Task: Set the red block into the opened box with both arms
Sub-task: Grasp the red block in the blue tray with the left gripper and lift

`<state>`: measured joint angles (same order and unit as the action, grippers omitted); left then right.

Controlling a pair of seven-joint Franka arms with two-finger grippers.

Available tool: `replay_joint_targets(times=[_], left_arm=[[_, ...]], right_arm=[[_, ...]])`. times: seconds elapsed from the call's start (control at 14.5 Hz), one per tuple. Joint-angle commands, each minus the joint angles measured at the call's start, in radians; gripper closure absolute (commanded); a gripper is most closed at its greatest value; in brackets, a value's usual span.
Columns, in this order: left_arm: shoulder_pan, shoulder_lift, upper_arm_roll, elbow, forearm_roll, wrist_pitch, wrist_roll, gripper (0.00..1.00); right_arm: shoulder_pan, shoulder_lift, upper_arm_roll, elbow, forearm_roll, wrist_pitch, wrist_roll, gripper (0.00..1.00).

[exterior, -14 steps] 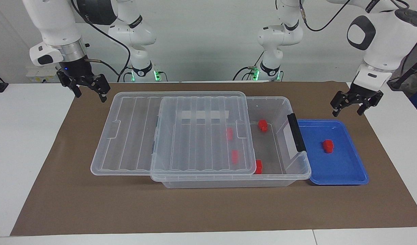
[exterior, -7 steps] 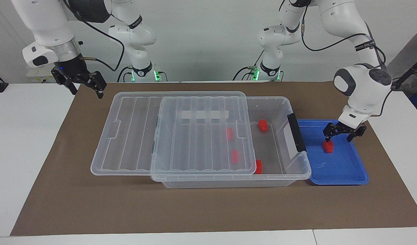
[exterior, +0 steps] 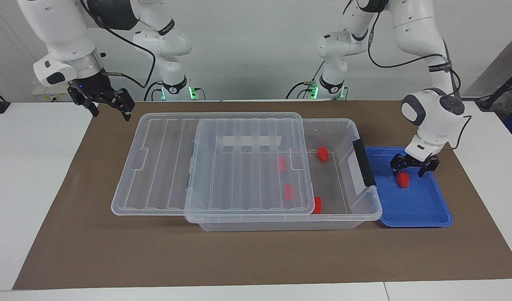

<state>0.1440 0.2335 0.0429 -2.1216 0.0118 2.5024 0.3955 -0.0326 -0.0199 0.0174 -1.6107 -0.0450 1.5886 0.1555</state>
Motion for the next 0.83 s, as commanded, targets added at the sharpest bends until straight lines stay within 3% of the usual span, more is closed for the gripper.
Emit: replay_joint_targets(times=[0.0, 0.14, 0.21, 0.76], left_arm=[[0.002, -0.002, -0.003, -0.004, 0.011, 0.026, 0.006, 0.0], [0.0, -0.002, -0.005, -0.004, 0.011, 0.026, -0.001, 0.16], [0.0, -0.002, -0.005, -0.004, 0.011, 0.027, 0.0, 0.19], [0.0, 0.003, -0.005, -0.011, 0.011, 0.039, -0.001, 0.21]], right_arm=[[-0.009, -0.023, 0.001, -0.032, 0.027, -0.001, -0.013, 0.0], [-0.009, -0.023, 0.001, -0.032, 0.027, 0.001, -0.011, 0.0], [-0.009, -0.023, 0.001, -0.034, 0.027, 0.002, -0.011, 0.0], [-0.01, -0.025, 0.001, -0.034, 0.027, 0.004, -0.008, 0.0]])
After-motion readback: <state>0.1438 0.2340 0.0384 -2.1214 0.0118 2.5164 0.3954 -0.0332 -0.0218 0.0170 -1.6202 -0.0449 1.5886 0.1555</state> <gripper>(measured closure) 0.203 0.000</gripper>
